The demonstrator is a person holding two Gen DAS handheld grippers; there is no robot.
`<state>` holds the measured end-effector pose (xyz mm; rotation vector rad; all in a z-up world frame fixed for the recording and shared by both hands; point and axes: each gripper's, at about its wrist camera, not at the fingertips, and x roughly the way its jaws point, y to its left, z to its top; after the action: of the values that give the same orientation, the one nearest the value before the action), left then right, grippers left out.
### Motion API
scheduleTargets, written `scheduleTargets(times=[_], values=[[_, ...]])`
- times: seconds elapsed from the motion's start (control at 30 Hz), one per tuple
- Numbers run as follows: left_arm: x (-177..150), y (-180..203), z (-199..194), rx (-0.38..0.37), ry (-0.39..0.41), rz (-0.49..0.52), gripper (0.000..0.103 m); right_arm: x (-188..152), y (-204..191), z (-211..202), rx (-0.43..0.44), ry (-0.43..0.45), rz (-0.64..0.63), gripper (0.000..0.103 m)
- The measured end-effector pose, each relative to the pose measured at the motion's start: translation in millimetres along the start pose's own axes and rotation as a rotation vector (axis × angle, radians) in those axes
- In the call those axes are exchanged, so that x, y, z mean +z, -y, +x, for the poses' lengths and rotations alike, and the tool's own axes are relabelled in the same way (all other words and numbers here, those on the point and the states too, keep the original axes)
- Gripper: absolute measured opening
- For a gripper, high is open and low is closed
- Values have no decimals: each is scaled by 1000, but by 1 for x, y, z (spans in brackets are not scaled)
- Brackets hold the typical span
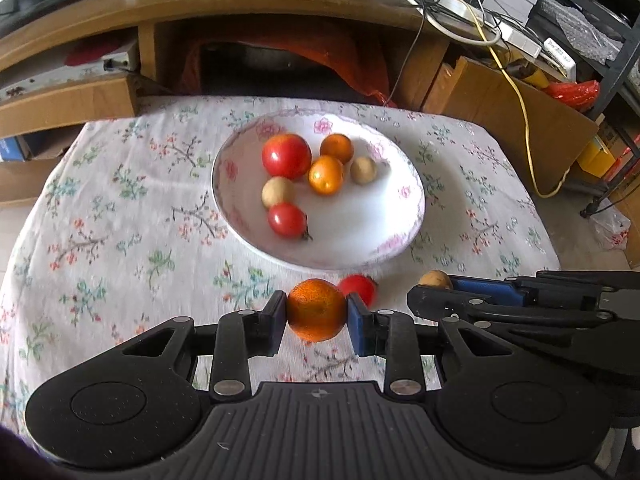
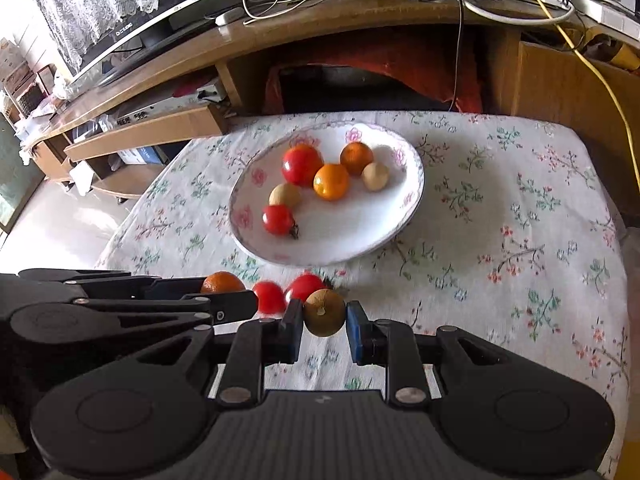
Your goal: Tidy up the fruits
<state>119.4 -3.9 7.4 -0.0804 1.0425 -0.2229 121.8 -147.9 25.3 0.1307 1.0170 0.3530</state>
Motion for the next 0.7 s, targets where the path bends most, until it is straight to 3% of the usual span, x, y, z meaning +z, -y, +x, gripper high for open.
scheduleTargets(times=[0.7], values=[[40, -14, 35, 41, -5, -33, 38, 45, 17, 51, 13, 7, 8, 25]])
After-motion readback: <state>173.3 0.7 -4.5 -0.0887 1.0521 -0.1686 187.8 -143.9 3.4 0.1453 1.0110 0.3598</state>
